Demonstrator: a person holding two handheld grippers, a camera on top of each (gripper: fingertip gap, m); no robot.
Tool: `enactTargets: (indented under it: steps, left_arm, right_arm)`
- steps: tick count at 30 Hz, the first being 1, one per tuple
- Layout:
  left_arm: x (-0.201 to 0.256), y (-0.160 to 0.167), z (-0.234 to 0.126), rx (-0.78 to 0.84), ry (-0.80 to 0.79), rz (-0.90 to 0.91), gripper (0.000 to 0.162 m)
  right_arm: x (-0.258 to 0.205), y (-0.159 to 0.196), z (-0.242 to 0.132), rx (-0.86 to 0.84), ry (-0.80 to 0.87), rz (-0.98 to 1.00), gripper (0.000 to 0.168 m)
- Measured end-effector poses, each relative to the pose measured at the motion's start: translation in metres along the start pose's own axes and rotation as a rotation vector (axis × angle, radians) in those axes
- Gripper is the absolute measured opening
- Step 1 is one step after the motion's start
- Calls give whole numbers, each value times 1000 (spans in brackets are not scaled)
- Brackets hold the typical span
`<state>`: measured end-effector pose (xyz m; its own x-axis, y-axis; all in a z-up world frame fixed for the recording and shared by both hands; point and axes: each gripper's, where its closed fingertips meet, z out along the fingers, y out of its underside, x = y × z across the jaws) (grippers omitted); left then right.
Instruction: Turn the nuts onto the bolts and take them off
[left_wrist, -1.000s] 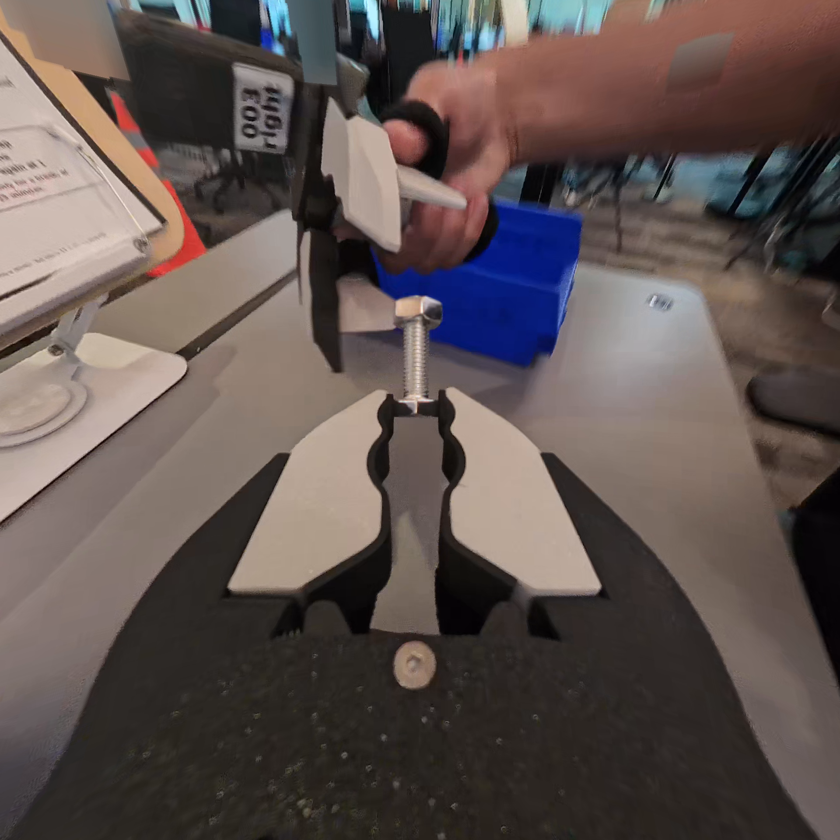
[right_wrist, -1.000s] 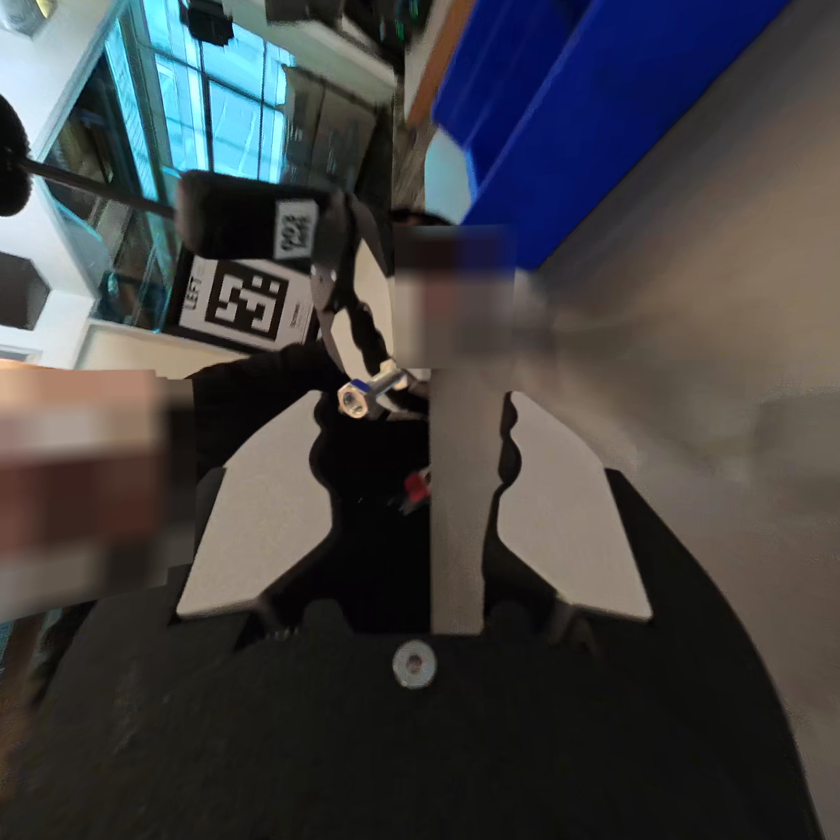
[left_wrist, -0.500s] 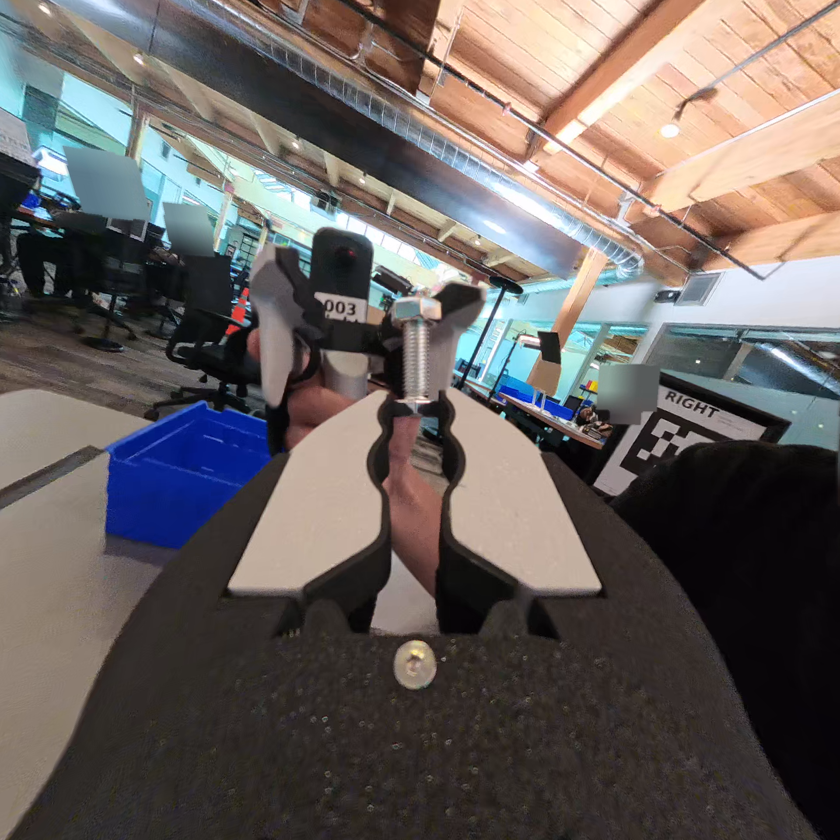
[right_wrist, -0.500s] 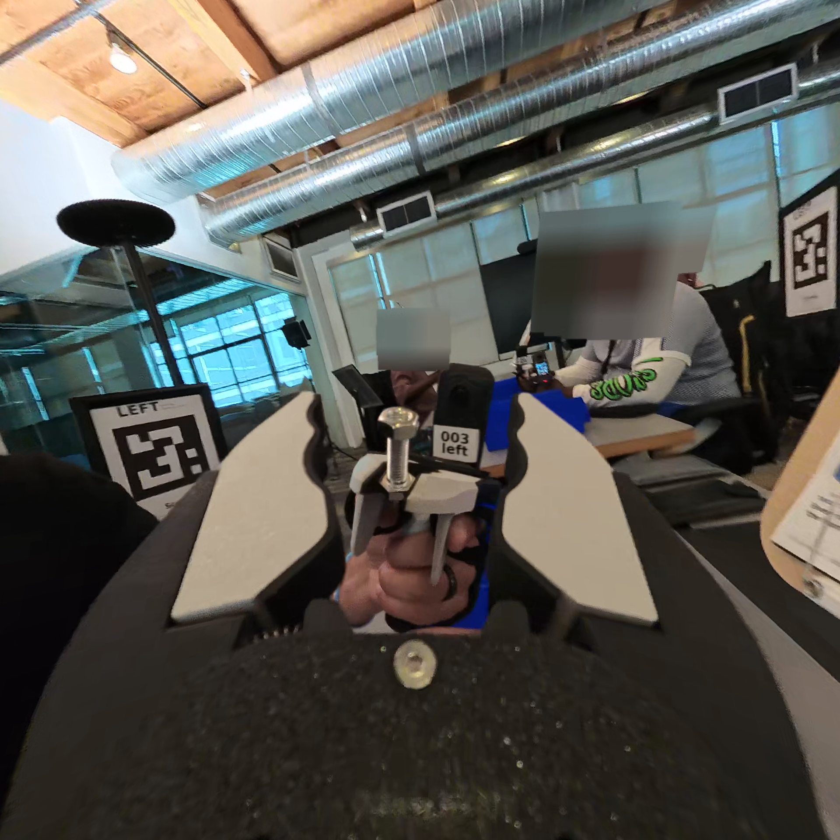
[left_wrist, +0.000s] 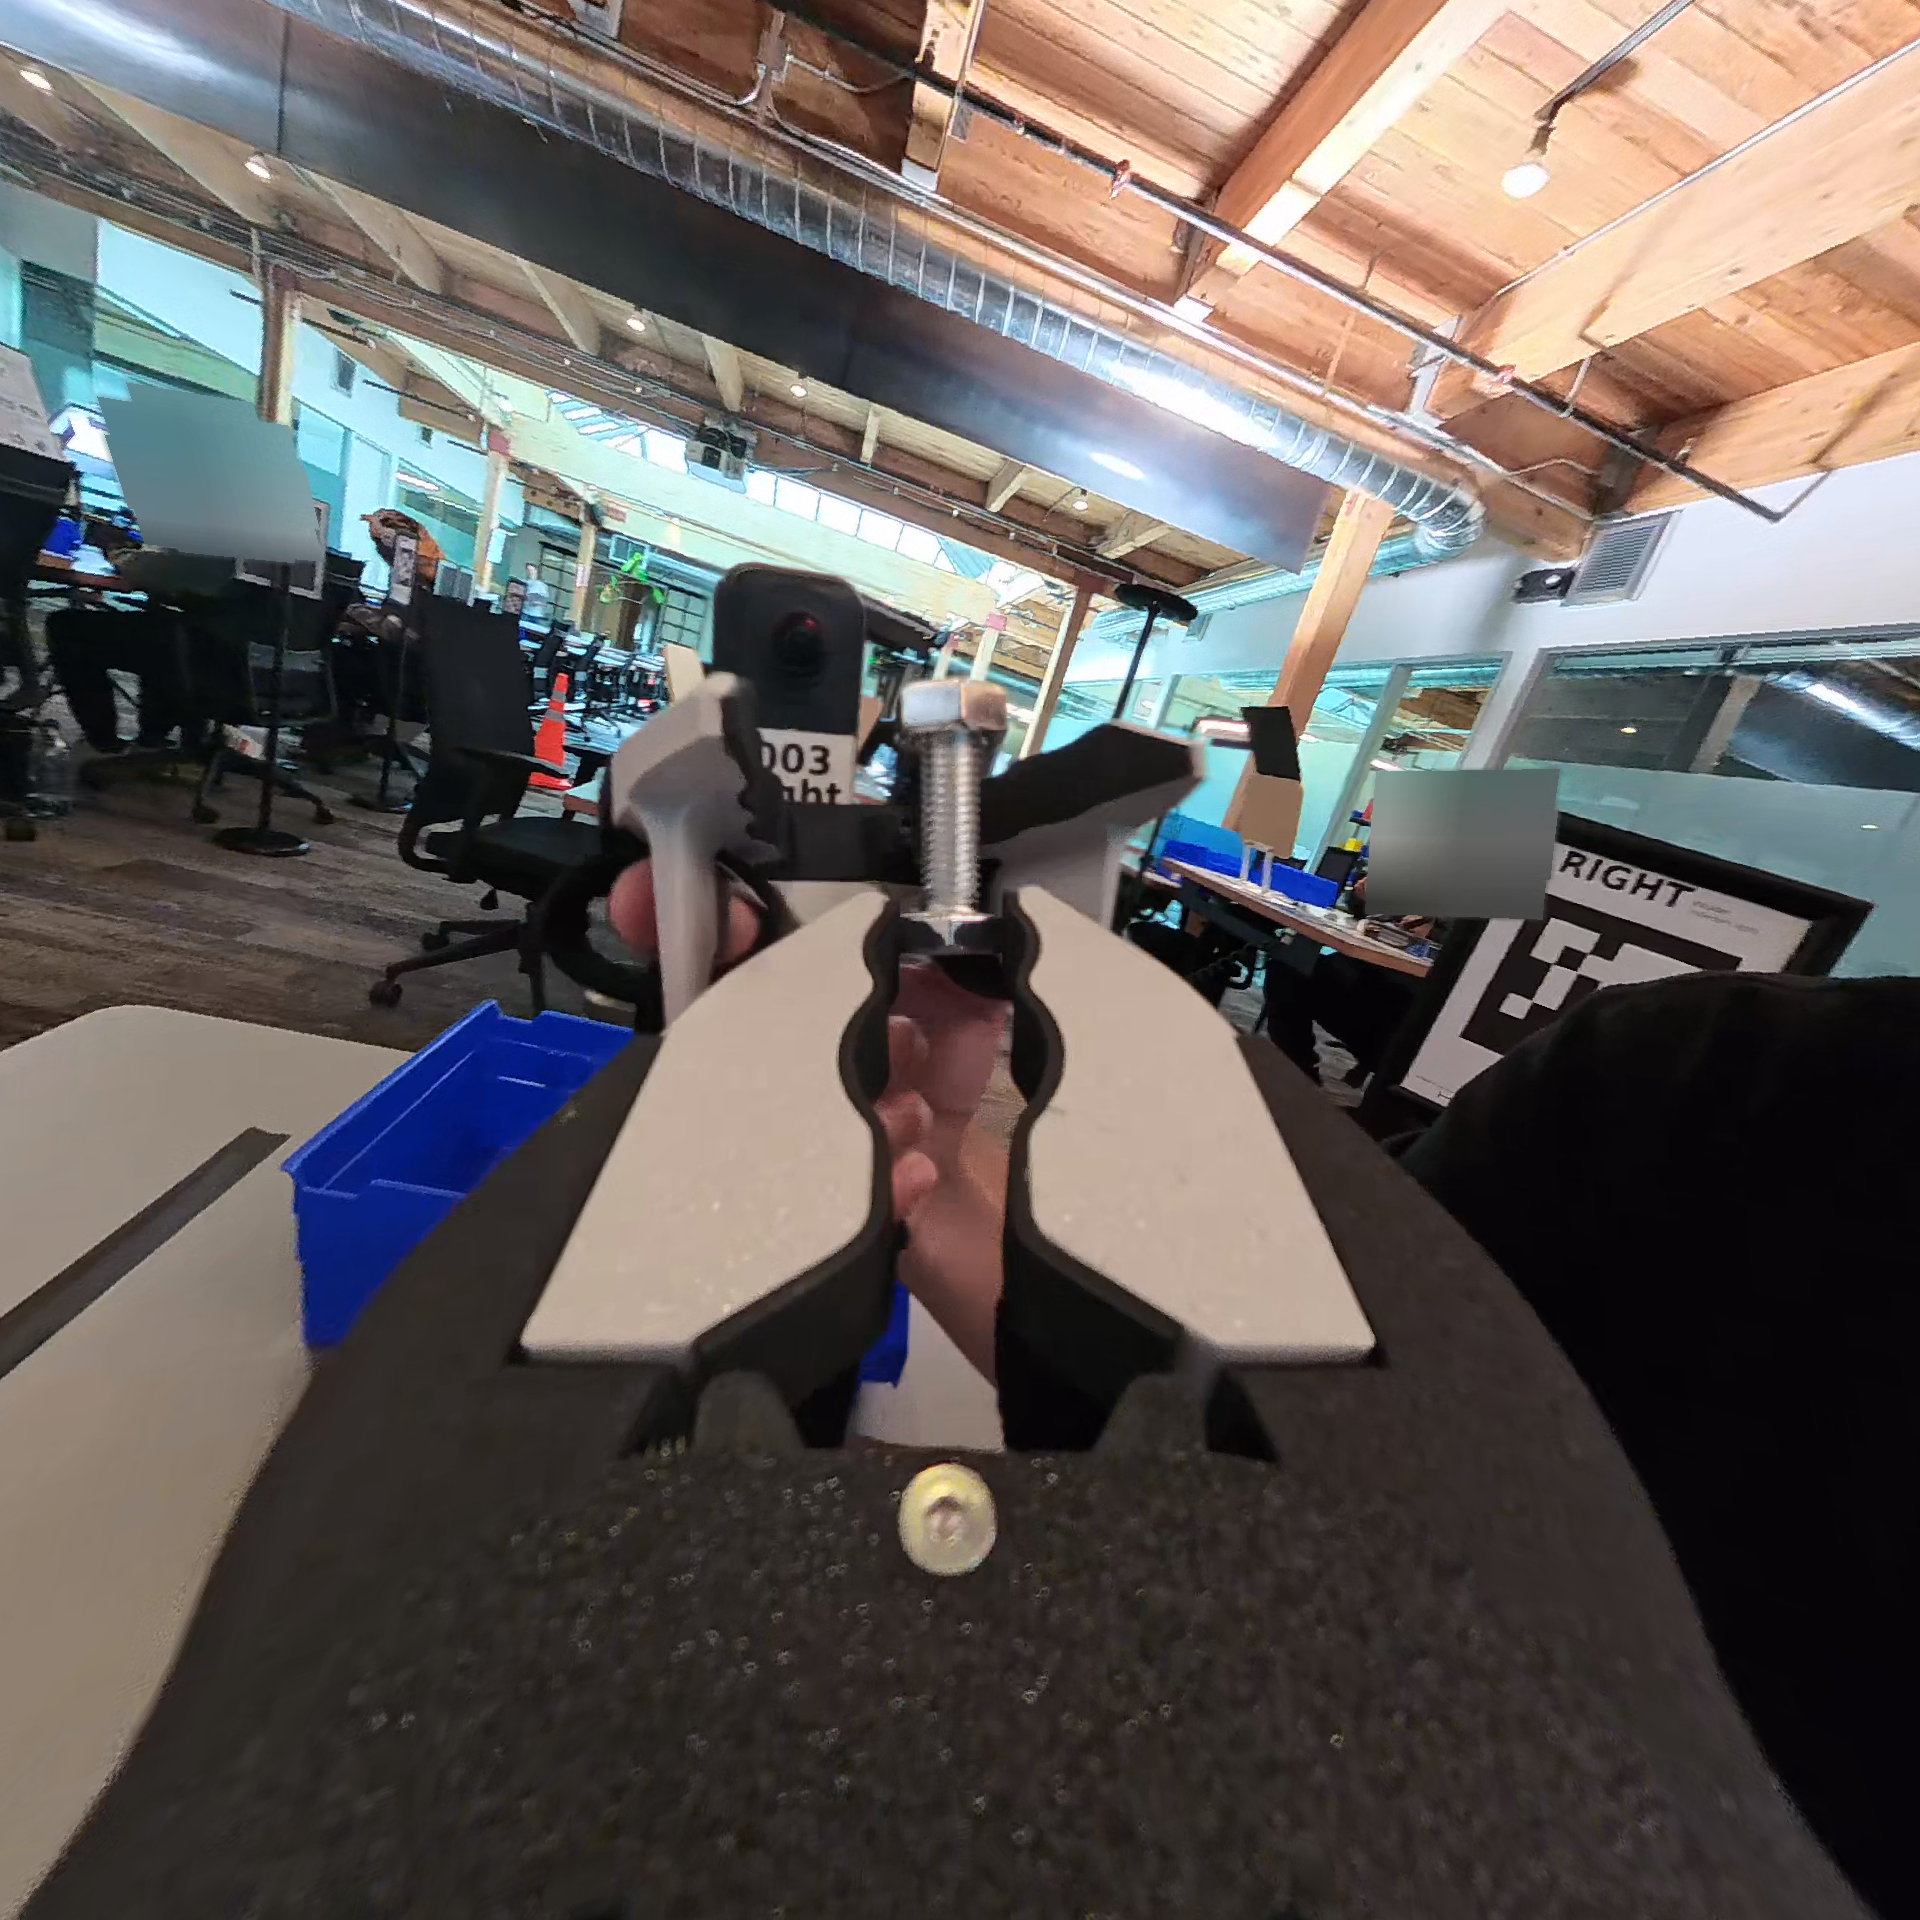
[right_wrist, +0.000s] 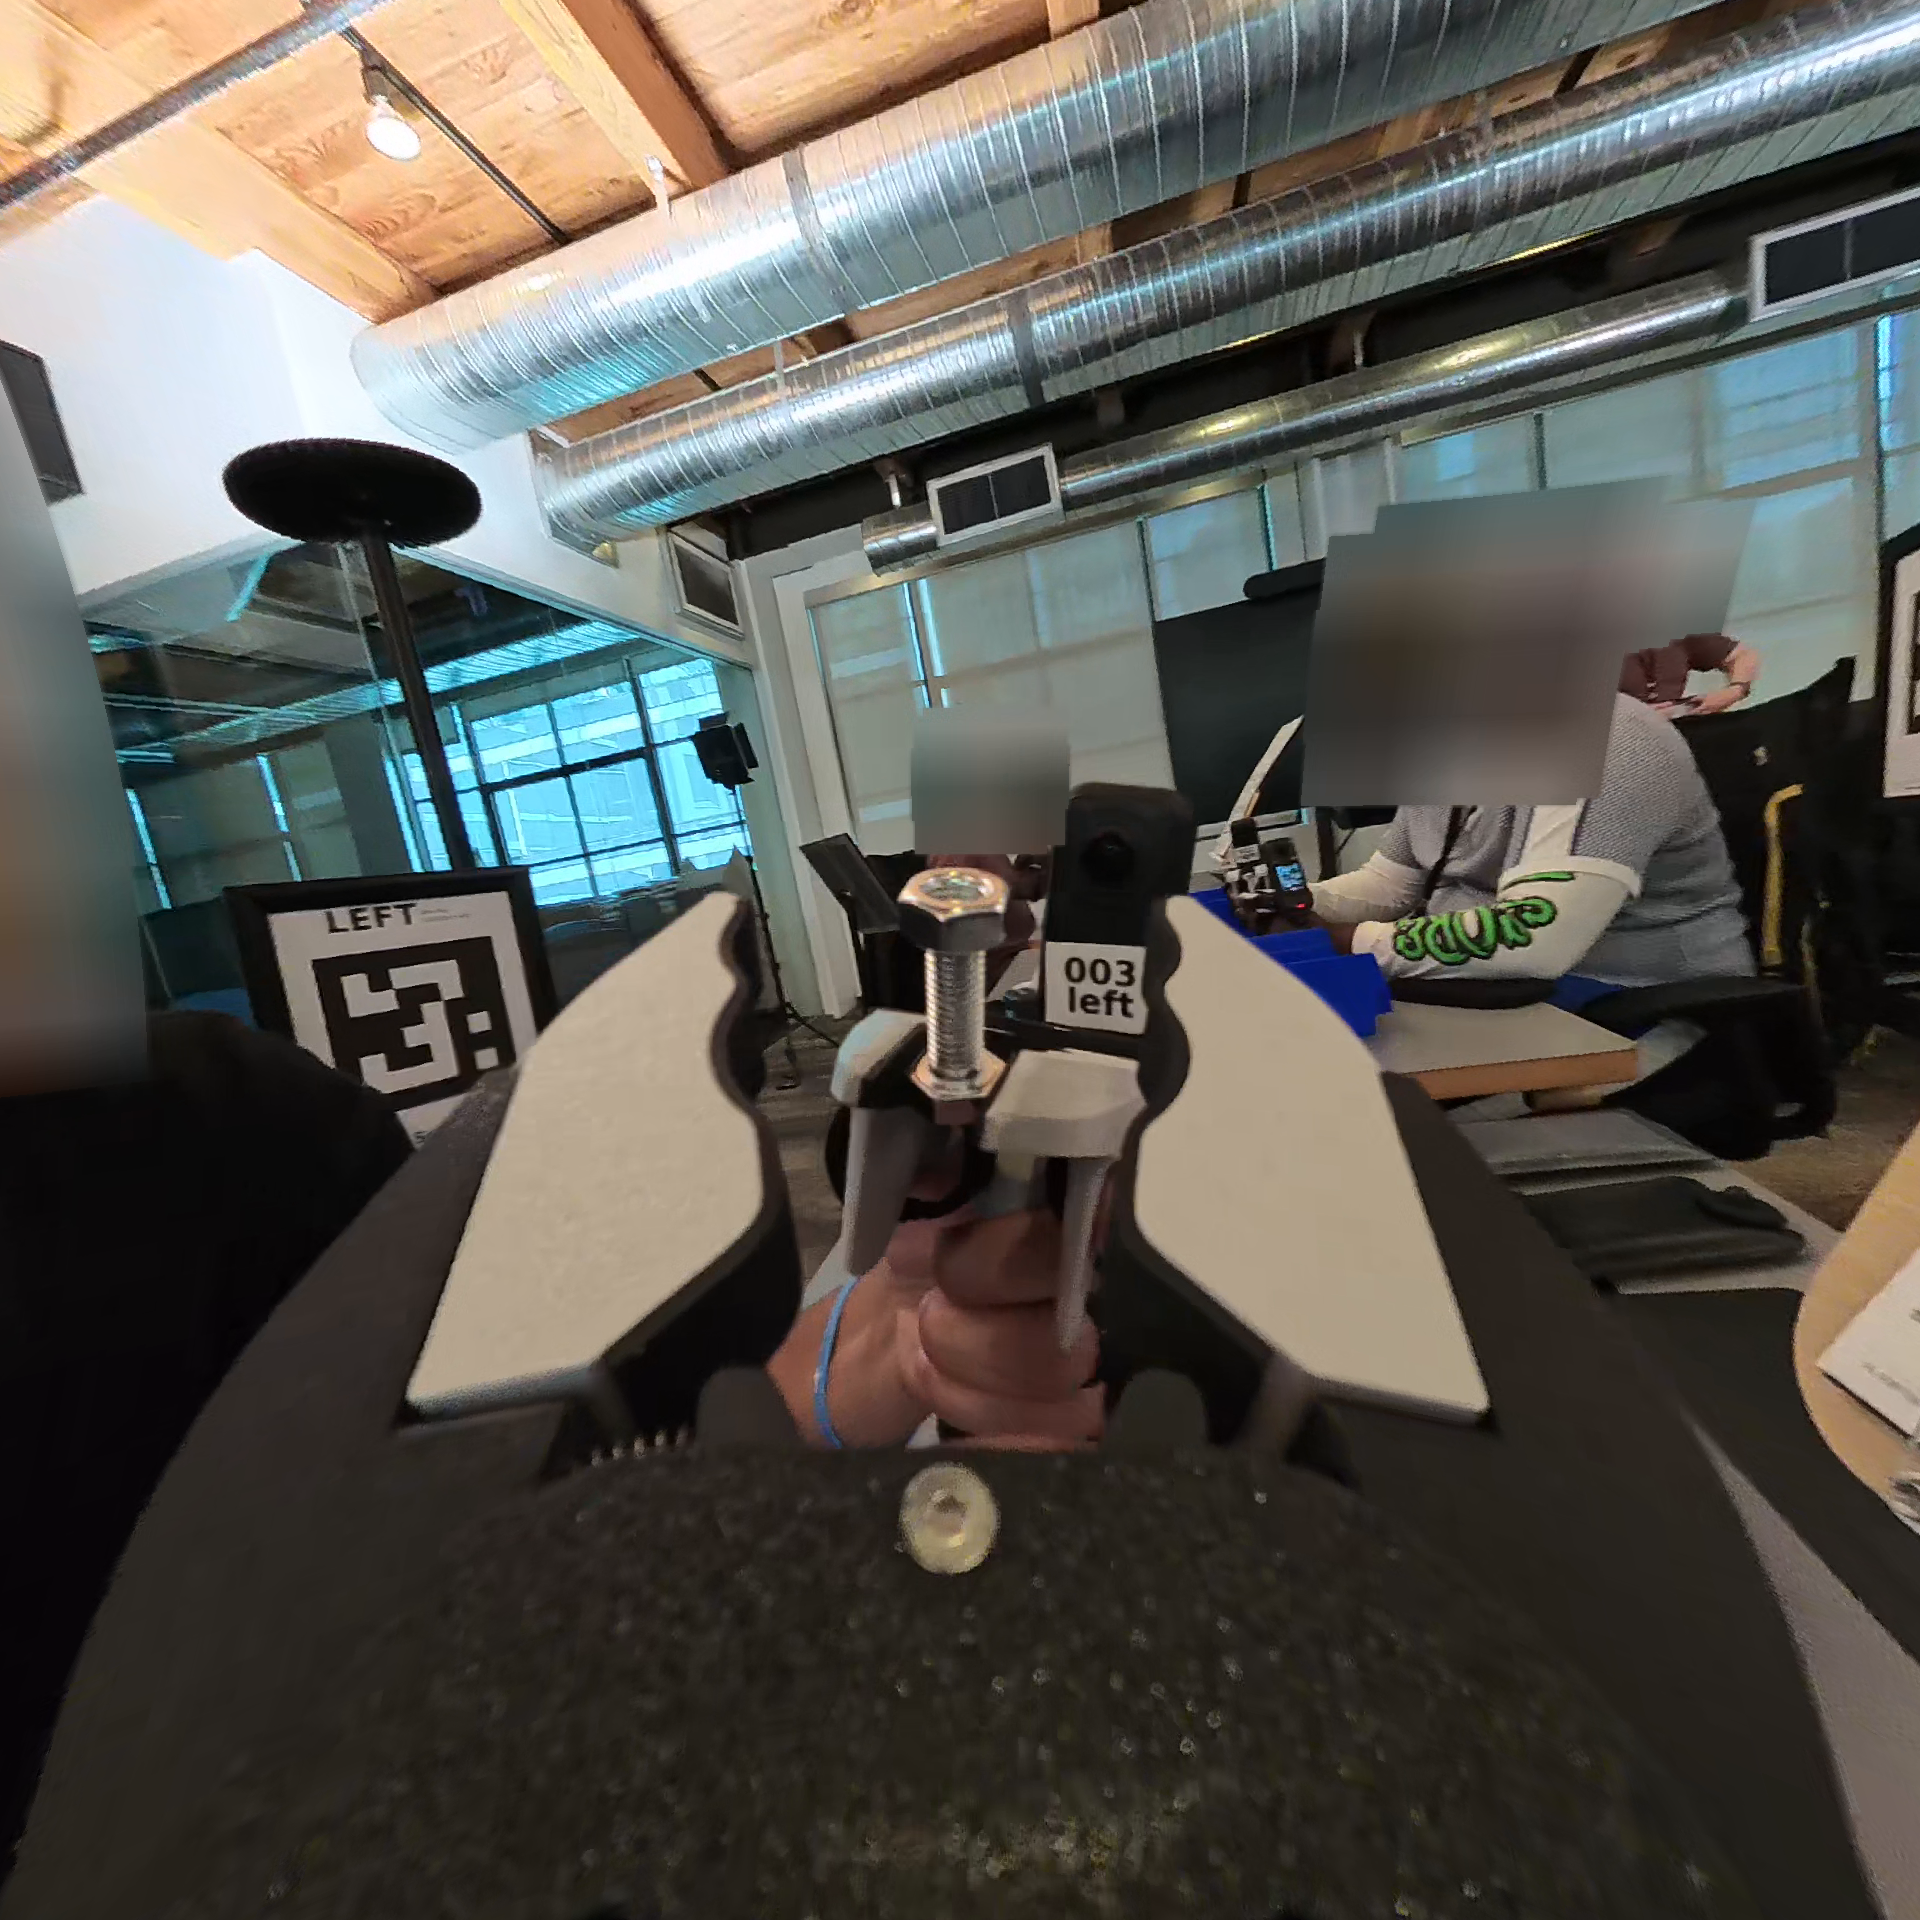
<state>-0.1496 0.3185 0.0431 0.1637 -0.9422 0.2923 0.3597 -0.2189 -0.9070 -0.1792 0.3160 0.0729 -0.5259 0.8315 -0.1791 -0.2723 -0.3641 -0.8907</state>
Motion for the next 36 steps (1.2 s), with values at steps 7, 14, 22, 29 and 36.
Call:
enactTargets:
  steps: [7,14,22,29,36]
  left_arm:
    - [13,1,0,11,111,-71,17]
    - [24,5,3,9,225,-139,17]
    - [20,9,7,-11,184,-107,17]
    - [-29,0,-9,-84,-330,250,18]
    - [-59,0,-21,-149,-629,402,18]
  right_arm:
    - [-16,-9,-12,-20,-82,-3,37]
    - [-22,-7,-11,-13,-156,65,37]
    - [-20,-3,-11,-38,-154,61,18]
    - [23,-3,-11,-79,213,-25,19]
    - [51,2,-14,-125,700,-101,19]
